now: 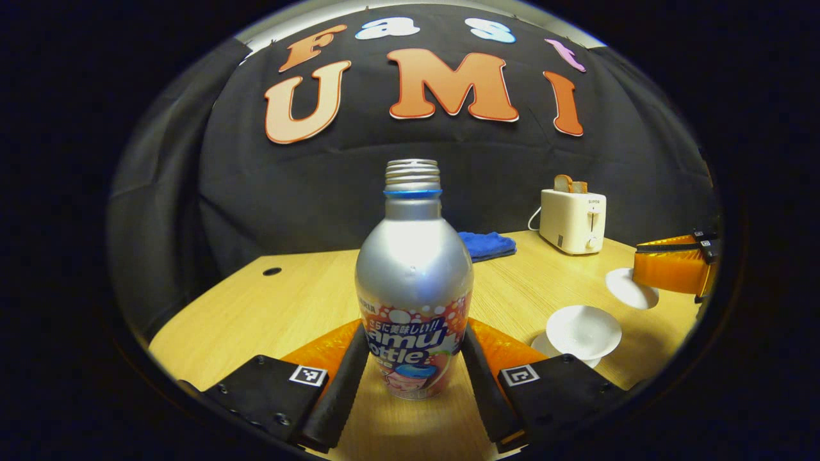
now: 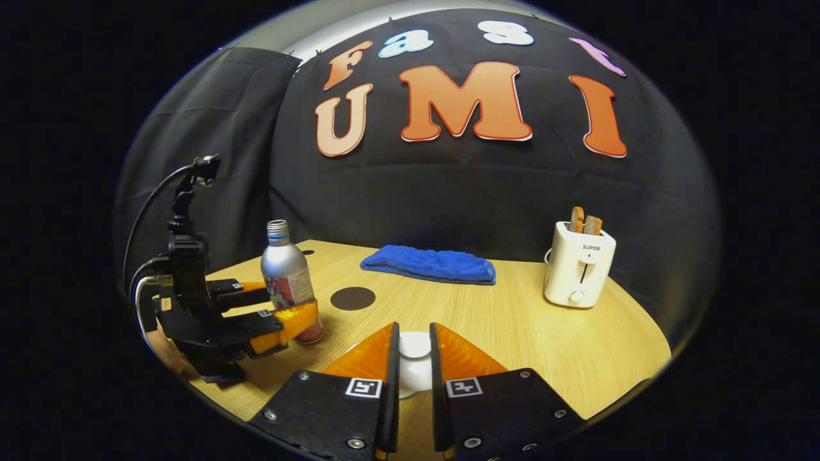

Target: Open the teacup lid with one hand, grasp the water bottle and pour water into the teacup with the other hand; after pouring, place the water bottle on the coaster and then close the teacup lid.

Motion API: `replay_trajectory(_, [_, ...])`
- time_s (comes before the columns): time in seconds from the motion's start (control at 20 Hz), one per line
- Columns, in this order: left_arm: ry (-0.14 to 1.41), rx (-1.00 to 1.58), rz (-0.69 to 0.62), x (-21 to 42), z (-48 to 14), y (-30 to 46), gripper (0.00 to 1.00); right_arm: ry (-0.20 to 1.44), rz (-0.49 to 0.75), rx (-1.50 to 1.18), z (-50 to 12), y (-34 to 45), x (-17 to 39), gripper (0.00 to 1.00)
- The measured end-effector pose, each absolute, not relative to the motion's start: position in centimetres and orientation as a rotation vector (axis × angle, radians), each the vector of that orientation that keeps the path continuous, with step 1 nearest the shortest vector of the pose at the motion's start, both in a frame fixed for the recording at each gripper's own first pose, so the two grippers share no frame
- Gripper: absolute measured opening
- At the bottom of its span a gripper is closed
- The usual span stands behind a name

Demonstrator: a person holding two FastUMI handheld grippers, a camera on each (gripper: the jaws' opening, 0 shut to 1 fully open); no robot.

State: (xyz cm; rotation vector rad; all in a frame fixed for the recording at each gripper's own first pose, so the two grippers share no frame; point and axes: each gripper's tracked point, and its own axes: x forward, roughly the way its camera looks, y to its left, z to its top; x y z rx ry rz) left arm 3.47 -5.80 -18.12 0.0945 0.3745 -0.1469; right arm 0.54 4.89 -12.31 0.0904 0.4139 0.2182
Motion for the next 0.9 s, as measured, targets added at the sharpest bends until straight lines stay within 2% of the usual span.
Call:
replay_trajectory(0.2, [0.333, 0.208, -0.13, 4.1, -16.8, -4.8, 0.82, 0.399, 0.183, 0.089, -11.8, 3.3, 0.2, 0.22])
replay_trajectory(0.25, [0.325, 0.241, -0.131, 4.2, -16.3, -4.7, 0.77, 0.395, 0.174, 0.087, -11.7, 3.0, 0.1, 0.22])
replay_trajectory(0.3, [0.326, 0.276, -0.124, 4.1, -16.2, -4.4, 0.82, 0.393, 0.167, 0.086, -11.6, 2.6, 0.0, 0.22])
replay_trajectory(0.4, [0.317, 0.341, -0.122, 4.3, -16.0, -4.3, 0.82, 0.386, 0.149, 0.084, -11.5, 1.8, -0.2, 0.22])
replay_trajectory(0.45, [0.314, 0.379, -0.125, 4.3, -16.1, -4.2, 0.78, 0.385, 0.139, 0.083, -11.5, 1.3, -0.3, 0.22])
replay_trajectory(0.55, [0.304, 0.469, -0.127, 4.3, -15.8, -4.2, 0.78, 0.382, 0.123, 0.083, -11.3, 0.6, -0.4, 0.22])
replay_trajectory(0.6, [0.296, 0.513, -0.127, 4.3, -15.7, -4.1, 0.82, 0.38, 0.118, 0.083, -11.3, 0.3, -0.6, 0.22])
replay_trajectory(0.7, [0.274, 0.57, -0.135, 4.1, -15.5, -4.4, 0.82, 0.374, 0.103, 0.081, -11.2, -0.4, -0.7, 0.22])
replay_trajectory(0.75, [0.271, 0.598, -0.139, 4.0, -15.7, -4.4, 0.87, 0.372, 0.095, 0.081, -10.9, -0.5, -0.7, 0.22])
replay_trajectory(0.85, [0.264, 0.659, -0.15, 4.0, -15.9, -4.9, 0.78, 0.367, 0.083, 0.086, -10.9, -0.9, -0.8, 0.22])
replay_trajectory(0.9, [0.26, 0.688, -0.157, 4.1, -15.9, -5.1, 0.82, 0.367, 0.076, 0.093, -10.9, -1.3, -0.8, 0.22])
